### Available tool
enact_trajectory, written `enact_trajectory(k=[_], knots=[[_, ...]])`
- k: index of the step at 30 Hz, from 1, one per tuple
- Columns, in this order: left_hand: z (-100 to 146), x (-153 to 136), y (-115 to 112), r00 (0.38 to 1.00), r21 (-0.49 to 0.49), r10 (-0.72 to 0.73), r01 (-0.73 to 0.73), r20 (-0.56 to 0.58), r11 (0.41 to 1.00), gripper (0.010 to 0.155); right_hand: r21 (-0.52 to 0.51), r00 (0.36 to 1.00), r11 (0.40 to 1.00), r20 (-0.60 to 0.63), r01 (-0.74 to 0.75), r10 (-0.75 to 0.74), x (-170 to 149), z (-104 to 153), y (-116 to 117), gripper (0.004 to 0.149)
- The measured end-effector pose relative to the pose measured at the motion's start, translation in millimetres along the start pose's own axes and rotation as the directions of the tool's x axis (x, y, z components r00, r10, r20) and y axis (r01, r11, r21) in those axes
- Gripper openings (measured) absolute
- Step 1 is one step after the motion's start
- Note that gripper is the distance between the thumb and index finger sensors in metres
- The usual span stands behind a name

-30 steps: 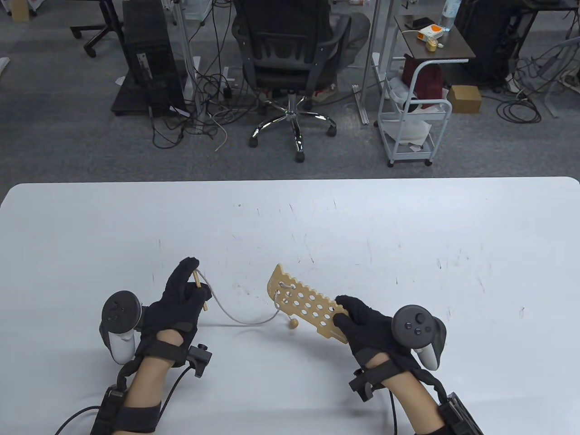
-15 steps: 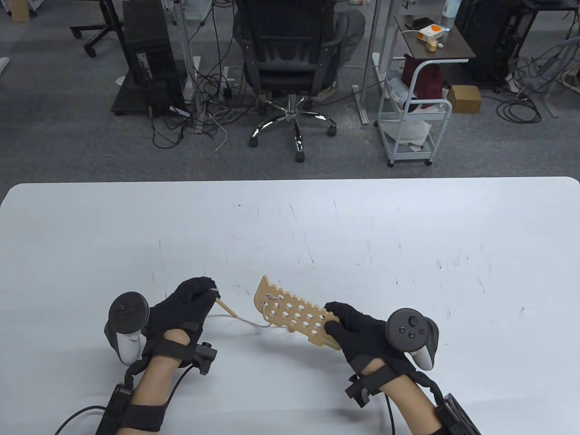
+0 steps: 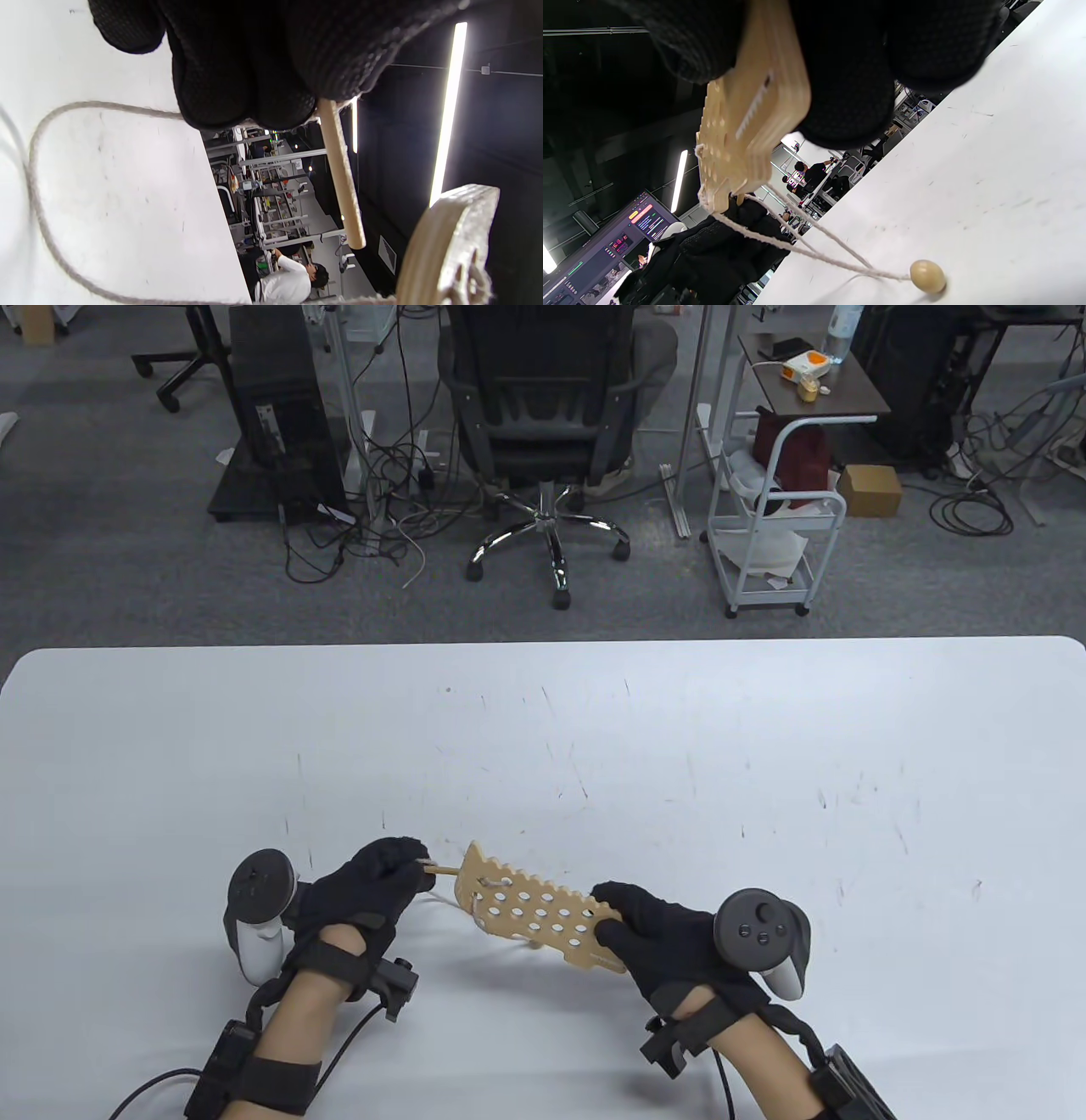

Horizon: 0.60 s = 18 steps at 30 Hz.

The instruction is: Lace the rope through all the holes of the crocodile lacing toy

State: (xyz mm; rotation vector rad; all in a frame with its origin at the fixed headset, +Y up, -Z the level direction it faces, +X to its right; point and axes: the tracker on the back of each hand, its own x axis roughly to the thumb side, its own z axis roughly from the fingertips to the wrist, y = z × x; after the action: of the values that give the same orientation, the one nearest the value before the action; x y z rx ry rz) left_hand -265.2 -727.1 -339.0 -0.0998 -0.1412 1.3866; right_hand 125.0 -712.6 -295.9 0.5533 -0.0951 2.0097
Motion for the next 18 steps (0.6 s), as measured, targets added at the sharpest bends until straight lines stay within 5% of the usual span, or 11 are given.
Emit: enact_trajectory(k=[18], knots=[[-2,-5,-25,0.990,-0.229,0.134,-0.142,-0.049,0.963,0.044,0.057,0.997,0.996,0.049,0.062,-0.065,5,0,6,0.048]])
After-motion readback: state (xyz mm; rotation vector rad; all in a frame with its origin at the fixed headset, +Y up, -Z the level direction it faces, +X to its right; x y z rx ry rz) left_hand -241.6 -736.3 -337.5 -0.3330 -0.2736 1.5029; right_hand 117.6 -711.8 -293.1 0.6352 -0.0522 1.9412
